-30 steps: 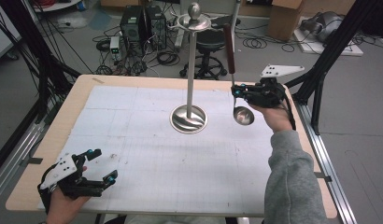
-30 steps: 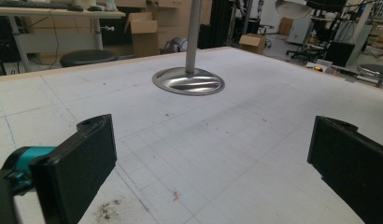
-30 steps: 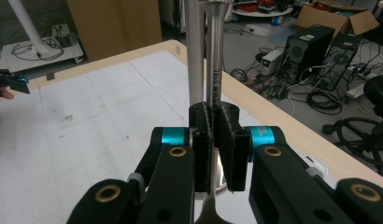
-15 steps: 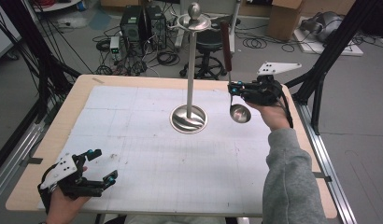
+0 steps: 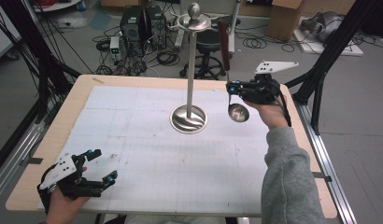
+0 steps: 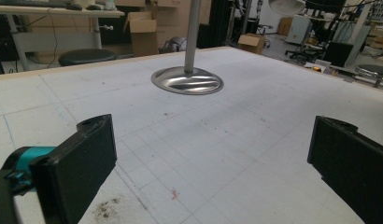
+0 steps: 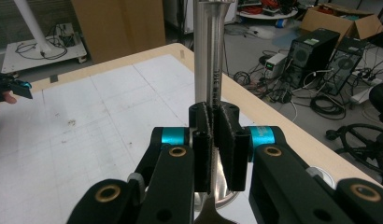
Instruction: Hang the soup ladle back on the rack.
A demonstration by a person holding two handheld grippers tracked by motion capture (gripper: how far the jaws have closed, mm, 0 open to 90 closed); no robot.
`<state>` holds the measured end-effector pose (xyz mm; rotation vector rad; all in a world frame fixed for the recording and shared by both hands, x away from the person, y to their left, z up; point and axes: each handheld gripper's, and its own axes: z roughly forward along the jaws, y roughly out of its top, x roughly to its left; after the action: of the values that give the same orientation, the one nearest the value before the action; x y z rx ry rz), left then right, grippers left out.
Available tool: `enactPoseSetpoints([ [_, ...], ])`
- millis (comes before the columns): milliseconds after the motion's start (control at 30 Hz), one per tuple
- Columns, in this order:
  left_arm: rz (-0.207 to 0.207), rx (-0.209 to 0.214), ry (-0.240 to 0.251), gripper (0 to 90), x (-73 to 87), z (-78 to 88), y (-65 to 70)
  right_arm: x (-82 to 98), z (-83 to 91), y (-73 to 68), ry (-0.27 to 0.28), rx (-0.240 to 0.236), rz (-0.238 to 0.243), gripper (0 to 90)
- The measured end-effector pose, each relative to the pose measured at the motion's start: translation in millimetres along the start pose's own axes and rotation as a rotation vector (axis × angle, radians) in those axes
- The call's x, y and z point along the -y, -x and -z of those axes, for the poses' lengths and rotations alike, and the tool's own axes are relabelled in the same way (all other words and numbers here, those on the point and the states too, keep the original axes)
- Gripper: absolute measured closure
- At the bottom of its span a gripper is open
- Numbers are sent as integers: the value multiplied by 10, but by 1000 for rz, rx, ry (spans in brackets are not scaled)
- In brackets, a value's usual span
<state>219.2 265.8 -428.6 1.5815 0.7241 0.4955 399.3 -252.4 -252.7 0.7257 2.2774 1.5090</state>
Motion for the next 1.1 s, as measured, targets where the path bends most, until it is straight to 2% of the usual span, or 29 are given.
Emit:
enactPoseSetpoints([
  [433, -2, 2, -2, 17, 0, -3, -4, -1, -89, -11, -7, 1, 8, 843],
  [600, 5, 7, -9, 17, 5, -6, -3, 4, -137, -25, -27, 13, 6, 843],
  [1100, 8, 9, -13, 17, 7, 0, -2, -29, -212, -48, -26, 28, 0, 843],
])
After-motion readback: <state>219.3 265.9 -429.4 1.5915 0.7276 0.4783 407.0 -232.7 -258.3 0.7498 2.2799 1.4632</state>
